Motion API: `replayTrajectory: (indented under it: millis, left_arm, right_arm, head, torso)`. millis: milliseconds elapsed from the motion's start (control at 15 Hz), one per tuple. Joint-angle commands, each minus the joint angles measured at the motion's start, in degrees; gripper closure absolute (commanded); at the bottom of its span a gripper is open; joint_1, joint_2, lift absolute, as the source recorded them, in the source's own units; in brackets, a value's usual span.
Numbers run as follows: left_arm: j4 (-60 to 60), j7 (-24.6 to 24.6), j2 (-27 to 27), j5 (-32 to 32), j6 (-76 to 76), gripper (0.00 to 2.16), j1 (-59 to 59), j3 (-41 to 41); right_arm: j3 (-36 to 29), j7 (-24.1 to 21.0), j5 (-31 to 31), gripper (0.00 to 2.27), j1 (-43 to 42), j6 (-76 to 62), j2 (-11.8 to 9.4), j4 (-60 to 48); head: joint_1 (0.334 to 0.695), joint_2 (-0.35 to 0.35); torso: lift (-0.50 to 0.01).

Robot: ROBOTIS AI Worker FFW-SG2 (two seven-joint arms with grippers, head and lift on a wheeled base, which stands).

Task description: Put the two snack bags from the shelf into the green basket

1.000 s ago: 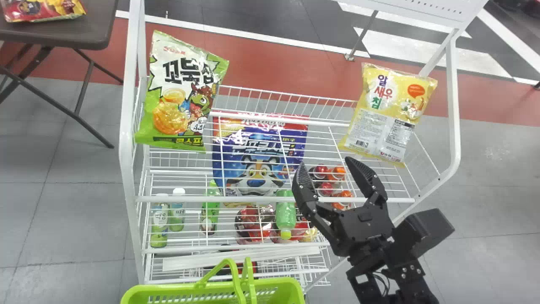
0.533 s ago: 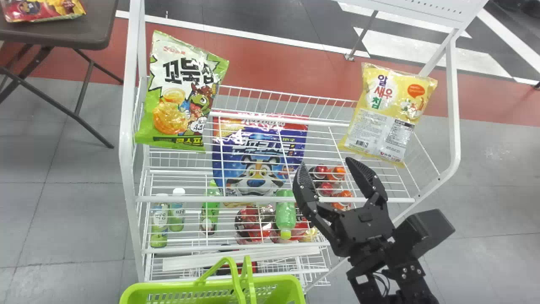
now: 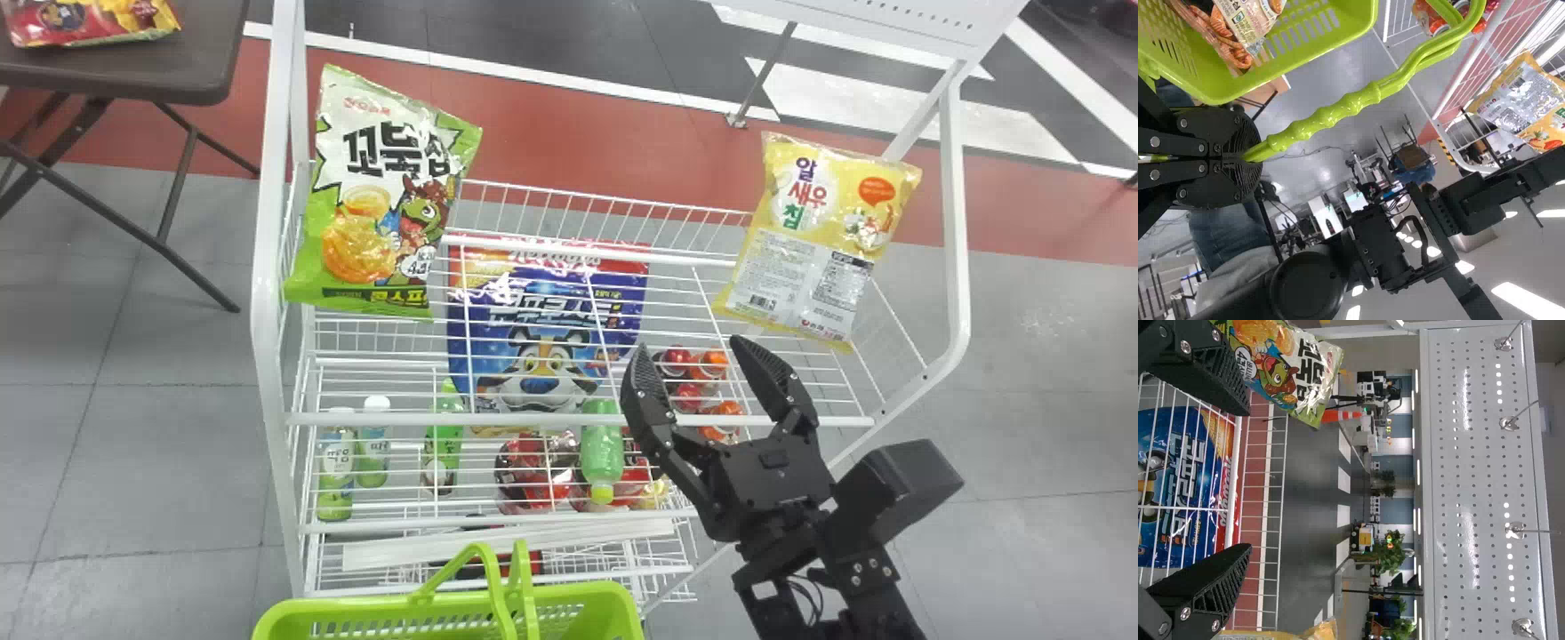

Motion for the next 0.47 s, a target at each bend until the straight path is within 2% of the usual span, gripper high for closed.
replayTrajectory:
  millis: [0, 400]
  left_arm:
    - [-0.1, 0.0, 0.0, 0.0, 0.0, 2.14, 0.0, 0.2]
    - [-0.4, -0.1, 0.0, 0.1, 0.0, 2.14, 0.4, 0.2]
  right_arm:
    - [0.0, 0.4, 0.0, 0.11, 0.0, -0.2, 0.0, 0.1]
    - [0.0, 0.5, 0.0, 0.11, 0.3, -0.9, 0.0, 0.0]
  head:
    - [0.695, -0.35]
    - [0.695, -0.35]
  torso:
    - [-0.002]
    - [-0.002]
